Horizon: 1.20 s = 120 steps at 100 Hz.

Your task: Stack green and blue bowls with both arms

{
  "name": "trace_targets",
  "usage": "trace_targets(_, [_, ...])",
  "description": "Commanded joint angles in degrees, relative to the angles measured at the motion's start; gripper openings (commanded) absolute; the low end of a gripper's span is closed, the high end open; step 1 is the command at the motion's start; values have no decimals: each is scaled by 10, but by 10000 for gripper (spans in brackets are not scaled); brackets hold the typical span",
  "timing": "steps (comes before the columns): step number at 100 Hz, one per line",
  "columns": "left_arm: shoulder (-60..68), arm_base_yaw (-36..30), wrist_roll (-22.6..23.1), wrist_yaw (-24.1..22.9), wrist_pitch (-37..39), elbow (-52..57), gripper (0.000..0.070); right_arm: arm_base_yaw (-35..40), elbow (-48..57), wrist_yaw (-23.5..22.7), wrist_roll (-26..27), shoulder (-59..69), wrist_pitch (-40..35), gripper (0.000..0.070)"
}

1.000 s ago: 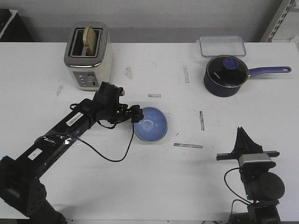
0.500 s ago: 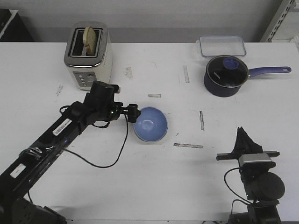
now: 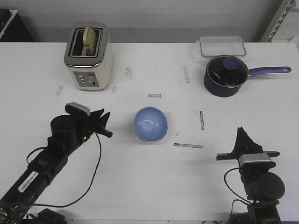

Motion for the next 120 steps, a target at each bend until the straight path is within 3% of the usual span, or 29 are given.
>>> trace_targets(1, [-36,12,26,-23,0,-17,0,0,4,0,-6,0,6,7])
trace_targets(21, [-155,95,27,-76,14,-103,1,0,4,0,-6,-1,6,7])
trace_targets(43, [-267,156,27,-78,14,-184,1,0,4,0,-6,-1,6,7])
trace_targets(101, [-451,162,27,-78,-1,-186,1,0,4,0,-6,0,6,7])
trace_targets(120, [-487,162,56,-78,9,-226,1,0,4,0,-6,-1,6,7])
